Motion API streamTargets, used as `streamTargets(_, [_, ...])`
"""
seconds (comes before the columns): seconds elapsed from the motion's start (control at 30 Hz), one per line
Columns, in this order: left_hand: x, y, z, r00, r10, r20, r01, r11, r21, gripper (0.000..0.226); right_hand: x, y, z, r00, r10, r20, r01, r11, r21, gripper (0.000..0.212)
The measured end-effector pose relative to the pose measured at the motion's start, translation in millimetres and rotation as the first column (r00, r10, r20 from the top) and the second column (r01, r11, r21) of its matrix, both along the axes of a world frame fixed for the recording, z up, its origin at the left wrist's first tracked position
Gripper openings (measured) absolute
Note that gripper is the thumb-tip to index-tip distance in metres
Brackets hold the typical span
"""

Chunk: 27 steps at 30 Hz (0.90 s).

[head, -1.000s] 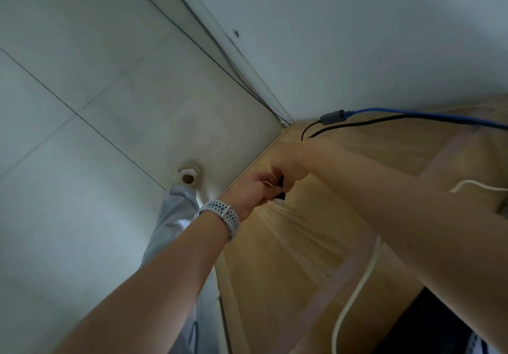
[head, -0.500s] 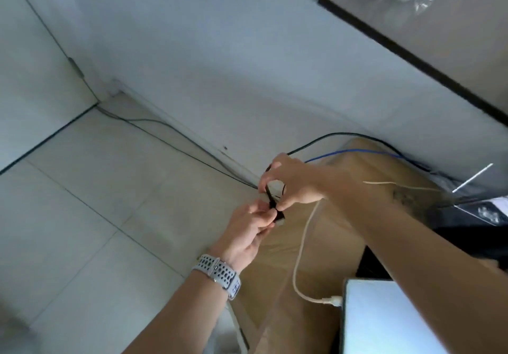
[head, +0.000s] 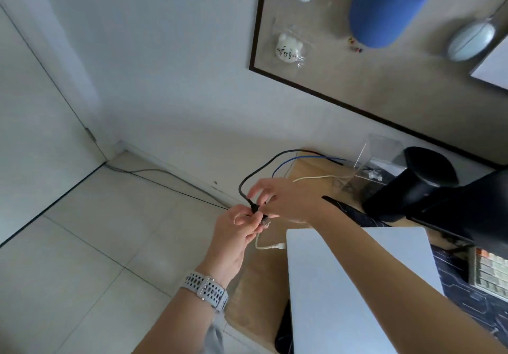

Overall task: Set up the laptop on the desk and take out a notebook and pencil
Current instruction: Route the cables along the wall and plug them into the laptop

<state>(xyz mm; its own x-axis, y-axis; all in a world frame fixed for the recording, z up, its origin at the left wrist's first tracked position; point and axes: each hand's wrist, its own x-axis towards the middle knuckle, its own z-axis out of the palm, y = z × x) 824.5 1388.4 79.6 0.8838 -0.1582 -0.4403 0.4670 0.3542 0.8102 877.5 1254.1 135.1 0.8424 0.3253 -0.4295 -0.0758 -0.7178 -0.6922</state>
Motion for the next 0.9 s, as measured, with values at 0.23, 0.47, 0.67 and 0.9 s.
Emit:
streamTargets(0.23, [-4.3,11.7,3.5,0.824,-0.495,0.274,-0.011,0.471,0.882,0.070,-20.9,-7.4,26.2,0.981,0.195,0.017,-0.191,0.973,-0.132,0.033])
streamTargets(0.47, [4.0,20.2,-15.9,0.699,-0.624,0.350,-0.113,0.387,0.915,0.059,-20.8,0.3,15.1,0.976,0.212,-0.045,-0.217,0.963,-0.159,0.028])
streamTargets(0.67, [-2.8,11.6,-46.3,0.651,-0.644,0.401,-0.004,0.526,0.851,0.038,-17.9,7.2,-1.4,0.943,0.290,-0.164,-0.330,0.885,-0.330,0.022])
streamTargets(0.9, [-6.9,10.4,-66.8,0.710,-0.551,0.438,-0.085,0.550,0.831,0.019,-11.8,7.2,-31.5,0.963,0.189,-0.193,-0.243,0.917,-0.315,0.030])
